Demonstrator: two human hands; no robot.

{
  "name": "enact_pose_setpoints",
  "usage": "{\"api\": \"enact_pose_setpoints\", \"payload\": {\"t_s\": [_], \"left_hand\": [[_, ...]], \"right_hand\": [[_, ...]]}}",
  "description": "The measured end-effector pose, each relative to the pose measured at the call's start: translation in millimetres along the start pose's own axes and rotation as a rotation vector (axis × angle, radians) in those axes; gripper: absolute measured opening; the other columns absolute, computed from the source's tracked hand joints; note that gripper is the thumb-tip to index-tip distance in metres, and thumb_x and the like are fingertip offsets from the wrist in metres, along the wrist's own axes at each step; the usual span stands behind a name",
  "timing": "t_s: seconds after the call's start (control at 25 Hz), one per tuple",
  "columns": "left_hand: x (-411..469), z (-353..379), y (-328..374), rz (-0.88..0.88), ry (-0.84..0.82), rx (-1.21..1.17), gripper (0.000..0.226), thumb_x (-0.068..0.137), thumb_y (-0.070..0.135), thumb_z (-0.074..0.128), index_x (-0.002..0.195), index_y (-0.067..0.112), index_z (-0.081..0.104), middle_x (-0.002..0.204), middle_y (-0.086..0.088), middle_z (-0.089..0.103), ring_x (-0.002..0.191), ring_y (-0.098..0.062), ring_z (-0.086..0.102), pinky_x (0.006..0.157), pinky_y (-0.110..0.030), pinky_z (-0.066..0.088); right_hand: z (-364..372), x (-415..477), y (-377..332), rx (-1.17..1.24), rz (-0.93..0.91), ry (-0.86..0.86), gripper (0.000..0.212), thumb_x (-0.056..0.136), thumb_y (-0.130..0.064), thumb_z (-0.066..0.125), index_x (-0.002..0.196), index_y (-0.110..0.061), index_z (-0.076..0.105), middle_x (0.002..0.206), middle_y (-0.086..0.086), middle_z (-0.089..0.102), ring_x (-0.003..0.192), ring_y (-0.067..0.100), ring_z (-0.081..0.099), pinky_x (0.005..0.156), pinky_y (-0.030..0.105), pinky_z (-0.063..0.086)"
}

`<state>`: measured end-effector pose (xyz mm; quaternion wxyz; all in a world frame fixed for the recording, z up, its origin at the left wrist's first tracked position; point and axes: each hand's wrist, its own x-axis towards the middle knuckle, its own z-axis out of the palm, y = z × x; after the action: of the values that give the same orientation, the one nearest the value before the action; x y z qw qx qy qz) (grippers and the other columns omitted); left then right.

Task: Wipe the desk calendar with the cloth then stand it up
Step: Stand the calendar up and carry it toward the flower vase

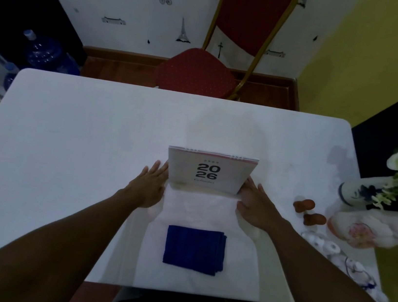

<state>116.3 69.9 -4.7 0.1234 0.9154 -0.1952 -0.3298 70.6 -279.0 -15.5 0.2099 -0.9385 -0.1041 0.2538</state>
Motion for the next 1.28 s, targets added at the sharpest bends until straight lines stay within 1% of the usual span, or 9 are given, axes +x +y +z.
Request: {"api": "enact_pose_setpoints", "payload": {"t_s": [0.12, 0.2, 0.32, 0.4, 0.48, 0.56, 0.76, 1.0, 1.28], "left_hand": [[-12.5, 2.6, 0.5, -0.021, 0.090, -0.273, 0.076, 0.107, 0.013, 0.043, 0.168, 0.022, -0.002, 0.177, -0.001, -0.004, 0.165, -0.024, -0.005, 0.134, -0.049, 0.006], [-23.3, 9.1, 9.1, -0.093, 0.198, -0.436, 0.075, 0.106, 0.019, 0.049, 0.168, 0.020, 0.006, 0.176, 0.002, 0.006, 0.163, -0.018, 0.010, 0.130, -0.041, 0.011], [-32.9, 14.1, 26.2, -0.143, 0.305, -0.575, 0.078, 0.104, 0.025, 0.055, 0.167, 0.030, 0.009, 0.175, 0.005, 0.018, 0.160, -0.019, 0.024, 0.124, -0.041, 0.027], [-40.6, 6.9, 37.1, -0.072, 0.356, -0.634, 0.086, 0.099, 0.032, 0.060, 0.162, 0.051, 0.005, 0.169, 0.026, 0.022, 0.155, -0.002, 0.031, 0.120, -0.029, 0.033], [-46.2, -4.2, 47.4, 0.013, 0.391, -0.699, 0.090, 0.091, 0.040, 0.066, 0.144, 0.078, 0.004, 0.143, 0.061, 0.029, 0.127, 0.035, 0.035, 0.100, 0.003, 0.037], [-47.7, -10.4, 56.2, 0.051, 0.431, -0.740, 0.091, 0.087, 0.039, 0.071, 0.139, 0.081, 0.010, 0.127, 0.067, 0.036, 0.115, 0.041, 0.039, 0.079, 0.014, 0.034], [-41.6, -10.5, 65.8, 0.043, 0.478, -0.842, 0.098, 0.086, 0.024, 0.082, 0.162, 0.038, 0.022, 0.152, 0.022, 0.042, 0.137, -0.005, 0.043, 0.111, -0.032, 0.041], [-27.6, -26.2, 82.3, 0.041, 0.458, -0.817, 0.102, 0.086, 0.020, 0.083, 0.164, 0.037, 0.020, 0.163, 0.006, 0.042, 0.144, -0.017, 0.044, 0.113, -0.040, 0.044], [30.2, -61.4, 149.6, 0.115, 0.359, -0.784, 0.104, 0.085, 0.000, 0.074, 0.163, 0.040, 0.018, 0.163, 0.005, 0.042, 0.147, -0.019, 0.041, 0.116, -0.042, 0.041]], "right_hand": [[0.2, -8.6, -10.3, 0.311, 0.092, 0.111, 0.070, 0.088, -0.009, 0.049, 0.152, -0.034, 0.037, 0.153, -0.010, 0.043, 0.146, 0.022, 0.038, 0.123, 0.054, 0.026], [0.6, -20.0, -17.5, 0.454, 0.157, 0.162, 0.077, 0.084, -0.013, 0.053, 0.145, -0.056, 0.033, 0.138, -0.018, 0.053, 0.132, 0.016, 0.051, 0.110, 0.040, 0.045], [-3.8, -26.8, -31.9, 0.581, 0.207, 0.216, 0.083, 0.086, -0.016, 0.056, 0.132, -0.079, 0.027, 0.135, -0.023, 0.054, 0.125, 0.009, 0.056, 0.085, 0.014, 0.047], [-8.3, -24.9, -43.0, 0.619, 0.239, 0.283, 0.078, 0.090, -0.020, 0.058, 0.144, -0.067, 0.028, 0.137, -0.022, 0.053, 0.123, 0.008, 0.053, 0.081, 0.013, 0.046], [-12.5, -20.7, -53.5, 0.653, 0.268, 0.364, 0.076, 0.089, -0.022, 0.061, 0.151, -0.051, 0.029, 0.141, -0.018, 0.053, 0.121, 0.011, 0.052, 0.079, 0.015, 0.047], [-14.2, -20.5, -63.8, 0.709, 0.270, 0.436, 0.074, 0.086, -0.020, 0.061, 0.148, -0.050, 0.033, 0.135, -0.022, 0.053, 0.116, 0.007, 0.051, 0.074, 0.007, 0.042], [-9.9, -20.4, -79.8, 0.848, 0.294, 0.502, 0.072, 0.083, -0.013, 0.061, 0.147, -0.038, 0.040, 0.125, -0.012, 0.062, 0.117, 0.014, 0.059, 0.082, 0.017, 0.048], [-30.1, -28.6, -74.5, 0.935, 0.311, 0.568, 0.070, 0.081, -0.011, 0.059, 0.141, -0.044, 0.044, 0.120, -0.016, 0.064, 0.112, 0.011, 0.060, 0.074, 0.012, 0.048], [-78.0, -51.4, -28.3, 0.970, 0.435, 0.716, 0.076, 0.071, -0.016, 0.058, 0.140, -0.046, 0.045, 0.124, -0.015, 0.066, 0.118, 0.017, 0.060, 0.100, 0.040, 0.055]]}}
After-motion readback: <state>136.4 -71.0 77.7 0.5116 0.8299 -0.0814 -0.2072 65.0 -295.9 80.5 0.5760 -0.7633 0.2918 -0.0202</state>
